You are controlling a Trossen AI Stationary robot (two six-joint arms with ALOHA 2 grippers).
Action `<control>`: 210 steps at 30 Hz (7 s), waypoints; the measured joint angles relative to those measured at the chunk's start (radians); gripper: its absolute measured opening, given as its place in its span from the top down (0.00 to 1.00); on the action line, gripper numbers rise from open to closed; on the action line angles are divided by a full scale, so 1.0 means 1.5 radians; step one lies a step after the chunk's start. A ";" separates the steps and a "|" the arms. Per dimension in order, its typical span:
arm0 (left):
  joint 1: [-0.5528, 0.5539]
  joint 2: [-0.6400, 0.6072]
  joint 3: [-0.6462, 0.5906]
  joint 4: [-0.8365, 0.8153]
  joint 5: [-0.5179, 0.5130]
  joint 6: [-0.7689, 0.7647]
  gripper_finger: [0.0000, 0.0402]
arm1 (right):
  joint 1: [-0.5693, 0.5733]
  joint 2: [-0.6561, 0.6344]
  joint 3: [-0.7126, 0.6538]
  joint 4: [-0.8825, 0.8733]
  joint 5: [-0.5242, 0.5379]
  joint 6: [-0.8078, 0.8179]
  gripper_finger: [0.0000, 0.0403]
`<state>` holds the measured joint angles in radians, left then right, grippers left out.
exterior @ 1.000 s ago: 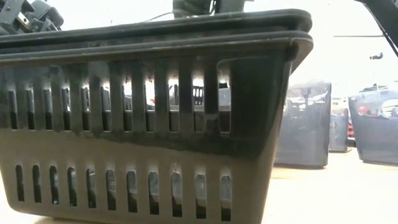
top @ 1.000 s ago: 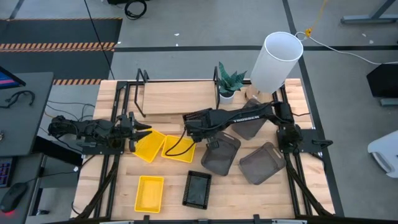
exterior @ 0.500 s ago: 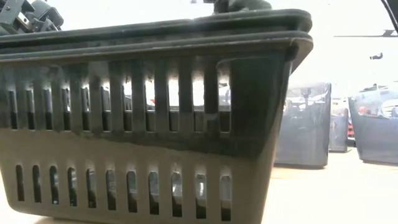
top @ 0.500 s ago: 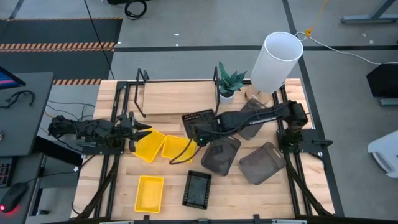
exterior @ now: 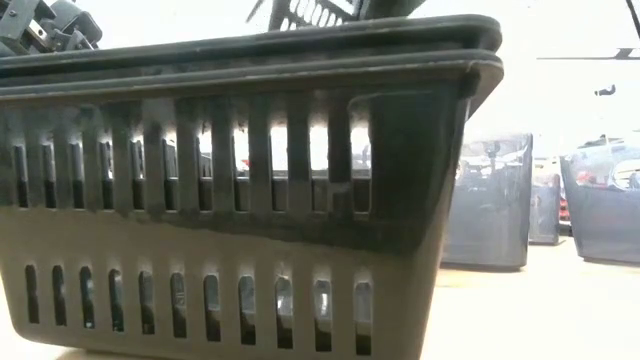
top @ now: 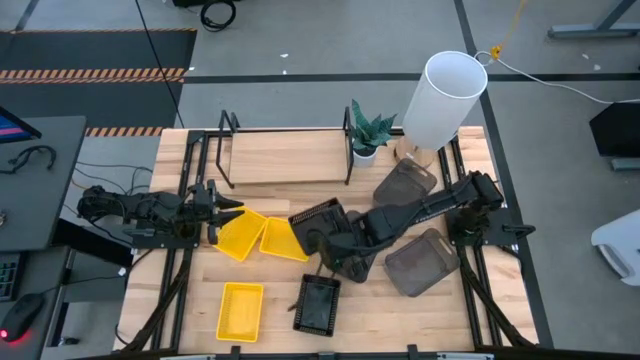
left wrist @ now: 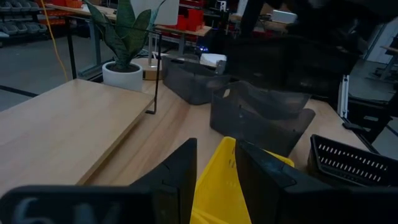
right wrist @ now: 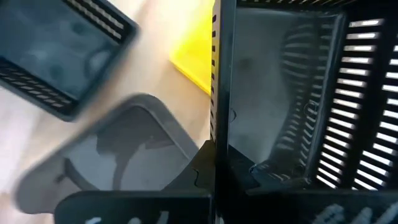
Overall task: Stack baskets on shelf by color
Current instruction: Stack the top black bin on the bottom small black bin, then put the stacked black bins on the shelf
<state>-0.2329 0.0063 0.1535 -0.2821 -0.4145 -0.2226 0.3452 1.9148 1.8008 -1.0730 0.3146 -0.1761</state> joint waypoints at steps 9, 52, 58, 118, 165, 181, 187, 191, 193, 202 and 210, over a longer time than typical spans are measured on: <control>0.000 0.000 0.000 0.000 0.000 0.000 0.71 | 0.070 0.000 0.000 0.048 -0.019 0.028 0.98; 0.000 0.000 0.000 0.000 0.000 0.000 0.71 | 0.180 0.021 -0.152 0.347 -0.141 -0.383 0.98; 0.000 0.000 0.000 0.000 0.000 0.000 0.71 | 0.180 0.021 -0.193 0.379 -0.152 -0.416 0.98; 0.000 0.000 0.000 0.000 0.000 0.000 0.71 | 0.177 0.021 -0.250 0.397 -0.018 -0.465 0.81; 0.000 0.000 0.000 0.000 0.000 0.000 0.71 | 0.192 0.020 -0.269 0.434 0.057 -0.396 0.69; 0.000 0.000 0.000 0.000 0.000 0.000 0.71 | 0.230 0.020 -0.199 0.434 0.126 -0.381 0.69; 0.000 0.000 0.000 0.000 0.000 0.000 0.71 | 0.232 0.020 -0.192 0.420 0.121 -0.329 0.69; 0.000 0.000 0.000 0.000 0.000 0.000 0.71 | 0.233 0.020 -0.192 0.505 0.071 -0.295 0.70; 0.000 0.000 0.000 0.000 0.000 0.000 0.71 | 0.232 0.020 -0.192 0.559 0.060 -0.253 0.71; 0.000 0.000 0.000 0.000 0.000 0.000 0.71 | 0.196 0.020 -0.197 0.644 0.070 0.148 0.73; 0.000 0.000 0.000 0.000 0.000 0.000 0.71 | 0.193 0.021 -0.205 0.638 0.034 0.226 0.73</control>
<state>-0.2329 0.0063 0.1535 -0.2817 -0.4145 -0.2226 0.6350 1.9457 1.4937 -0.1156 0.3652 0.1623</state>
